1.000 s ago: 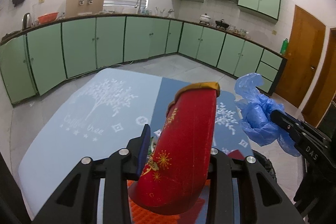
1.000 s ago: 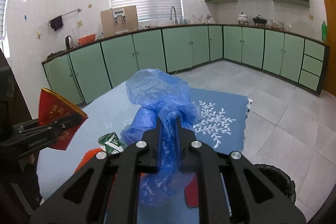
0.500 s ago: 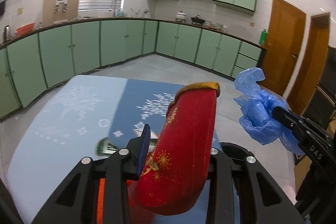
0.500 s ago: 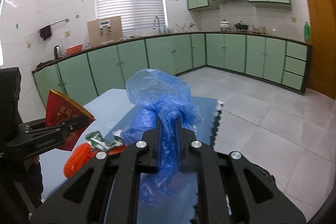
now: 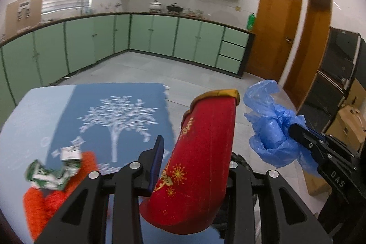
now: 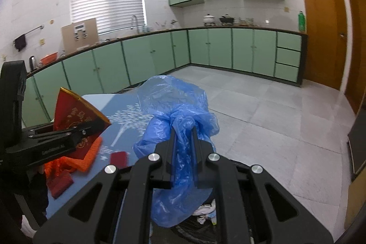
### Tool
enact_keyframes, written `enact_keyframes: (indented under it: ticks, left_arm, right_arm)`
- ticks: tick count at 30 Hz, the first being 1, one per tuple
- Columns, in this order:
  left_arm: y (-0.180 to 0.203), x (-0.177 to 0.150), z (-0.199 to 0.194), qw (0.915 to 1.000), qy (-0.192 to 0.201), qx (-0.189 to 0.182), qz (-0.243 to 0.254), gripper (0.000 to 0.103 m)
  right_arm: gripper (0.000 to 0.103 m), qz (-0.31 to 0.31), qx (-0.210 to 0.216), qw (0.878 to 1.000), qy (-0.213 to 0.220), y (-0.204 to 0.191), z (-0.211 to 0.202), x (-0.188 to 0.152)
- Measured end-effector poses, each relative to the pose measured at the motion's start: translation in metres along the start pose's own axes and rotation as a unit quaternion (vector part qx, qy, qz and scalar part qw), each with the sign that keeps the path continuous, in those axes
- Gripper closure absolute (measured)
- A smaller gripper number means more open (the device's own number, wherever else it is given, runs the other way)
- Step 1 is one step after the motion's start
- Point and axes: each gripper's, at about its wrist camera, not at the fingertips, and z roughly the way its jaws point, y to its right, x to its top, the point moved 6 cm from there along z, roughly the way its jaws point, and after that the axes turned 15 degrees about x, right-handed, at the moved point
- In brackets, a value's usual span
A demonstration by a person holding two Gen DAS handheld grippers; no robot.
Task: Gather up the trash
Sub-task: 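Carry the red cup and blue bag over the black bin and open both grippers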
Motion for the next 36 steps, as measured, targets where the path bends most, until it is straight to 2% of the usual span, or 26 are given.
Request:
enact_keyframes:
  ticks: [5, 12, 18, 23, 28, 30, 31, 33, 34, 36]
  left_arm:
    - [0.04, -0.002, 0.02, 0.9995, -0.004, -0.022, 0.022, 0.069]
    - [0.078, -0.013, 0.052, 0.998, -0.025, -0.042, 0.041, 0.069]
    - [0.095, -0.022, 0.079, 0.9965, -0.044, -0.048, 0.052, 0.069]
    - [0.109, -0.027, 0.1, 0.9954, -0.058, -0.049, 0.059, 0.068]
    - [0.122, -0.029, 0.116, 0.9936, -0.073, -0.057, 0.064, 0.066]
    - [0.123, -0.028, 0.12, 0.9932, -0.078, -0.06, 0.063, 0.064]
    - [0.123, -0.027, 0.121, 0.993, -0.079, -0.061, 0.062, 0.06]
    - [0.121, -0.026, 0.12, 0.9931, -0.079, -0.064, 0.058, 0.051]
    - [0.121, -0.025, 0.12, 0.9931, -0.078, -0.066, 0.056, 0.046]
    - [0.12, -0.023, 0.118, 0.9935, -0.075, -0.065, 0.054, 0.045]
  right_arm:
    - [0.093, 0.014, -0.023, 1.0, -0.008, 0.032, -0.001, -0.014]
    - [0.093, 0.047, -0.048, 0.997, -0.025, 0.072, 0.007, -0.039]
    - [0.093, 0.071, -0.063, 0.994, -0.048, 0.104, 0.024, -0.063]
    - [0.092, 0.084, -0.069, 0.992, -0.059, 0.12, 0.037, -0.071]
    - [0.085, 0.091, -0.081, 0.99, -0.071, 0.136, 0.048, -0.079]
    - [0.076, 0.094, -0.086, 0.989, -0.071, 0.142, 0.049, -0.08]
    - [0.072, 0.096, -0.089, 0.989, -0.07, 0.143, 0.048, -0.081]
    - [0.053, 0.098, -0.094, 0.989, -0.066, 0.145, 0.046, -0.081]
    - [0.048, 0.098, -0.098, 0.988, -0.064, 0.146, 0.045, -0.081]
    - [0.044, 0.097, -0.101, 0.988, -0.06, 0.146, 0.043, -0.082]
